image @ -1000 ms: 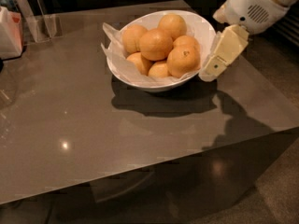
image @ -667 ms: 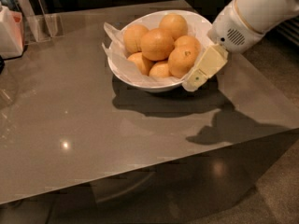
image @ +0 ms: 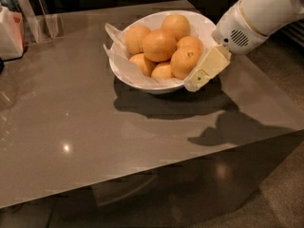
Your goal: Pick orange from white bowl
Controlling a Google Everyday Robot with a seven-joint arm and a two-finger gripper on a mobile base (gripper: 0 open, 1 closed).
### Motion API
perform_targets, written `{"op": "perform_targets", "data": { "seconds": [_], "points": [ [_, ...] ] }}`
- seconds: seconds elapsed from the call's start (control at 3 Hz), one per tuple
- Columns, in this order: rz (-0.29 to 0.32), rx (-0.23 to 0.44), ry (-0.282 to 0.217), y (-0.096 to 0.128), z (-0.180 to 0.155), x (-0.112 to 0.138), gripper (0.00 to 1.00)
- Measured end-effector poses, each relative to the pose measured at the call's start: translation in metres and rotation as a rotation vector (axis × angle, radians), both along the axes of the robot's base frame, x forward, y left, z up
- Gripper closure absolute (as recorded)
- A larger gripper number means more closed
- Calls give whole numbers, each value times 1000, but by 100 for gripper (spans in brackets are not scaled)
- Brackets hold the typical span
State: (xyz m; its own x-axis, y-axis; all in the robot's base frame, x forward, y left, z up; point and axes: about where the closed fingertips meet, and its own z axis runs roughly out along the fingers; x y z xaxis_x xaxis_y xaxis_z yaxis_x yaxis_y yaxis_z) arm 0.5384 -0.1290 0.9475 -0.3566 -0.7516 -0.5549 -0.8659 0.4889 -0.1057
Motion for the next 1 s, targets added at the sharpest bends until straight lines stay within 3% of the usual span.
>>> {"op": "perform_targets", "data": {
  "seconds": [0.33,0.67,1.0],
  "points": [
    [12,41,6,22,1,8,0],
    [11,41,7,22,1,8,19],
    [-33,54,7,12,-1,8,39]
  ]
}}
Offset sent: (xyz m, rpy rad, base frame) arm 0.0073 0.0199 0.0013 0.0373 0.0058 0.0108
